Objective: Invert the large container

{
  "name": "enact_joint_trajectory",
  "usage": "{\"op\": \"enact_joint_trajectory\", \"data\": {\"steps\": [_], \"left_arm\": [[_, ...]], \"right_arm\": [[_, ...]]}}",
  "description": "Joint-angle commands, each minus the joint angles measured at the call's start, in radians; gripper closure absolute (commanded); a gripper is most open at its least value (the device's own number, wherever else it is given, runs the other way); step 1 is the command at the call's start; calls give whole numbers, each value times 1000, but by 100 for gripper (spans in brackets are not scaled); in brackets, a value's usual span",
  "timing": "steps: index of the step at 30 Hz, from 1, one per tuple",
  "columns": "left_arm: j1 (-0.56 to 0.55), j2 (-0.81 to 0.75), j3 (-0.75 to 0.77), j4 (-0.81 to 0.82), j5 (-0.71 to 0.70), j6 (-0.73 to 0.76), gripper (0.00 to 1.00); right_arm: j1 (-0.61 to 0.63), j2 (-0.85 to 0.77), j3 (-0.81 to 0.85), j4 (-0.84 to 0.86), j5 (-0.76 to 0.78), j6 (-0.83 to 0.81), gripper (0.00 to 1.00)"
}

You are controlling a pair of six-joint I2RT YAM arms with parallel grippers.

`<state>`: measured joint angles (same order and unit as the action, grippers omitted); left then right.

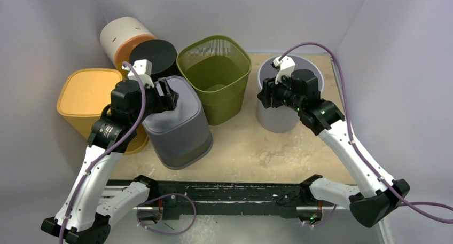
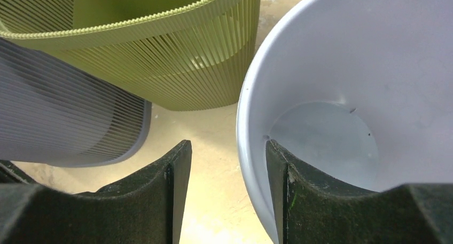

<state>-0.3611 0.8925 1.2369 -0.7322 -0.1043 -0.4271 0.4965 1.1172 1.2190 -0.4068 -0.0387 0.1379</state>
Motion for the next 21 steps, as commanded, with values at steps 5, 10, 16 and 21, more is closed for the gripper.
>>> {"op": "enact_joint_trajectory", "data": {"steps": [5,10,16,21], "left_arm": [[1,-18,-23,29,7,-9,28],[1,-23,-25,18,0,-2,28],[1,-22,-15,17,-3,3,28],[1,-23,-8,17,0,4,27]], "right_arm": [[-2,4,-40,39,109,-13,48],[0,46,-35,26,182,-9,60],[-1,12,17,41,320,63,93],[-4,-66,33,178,397,158,100]]}}
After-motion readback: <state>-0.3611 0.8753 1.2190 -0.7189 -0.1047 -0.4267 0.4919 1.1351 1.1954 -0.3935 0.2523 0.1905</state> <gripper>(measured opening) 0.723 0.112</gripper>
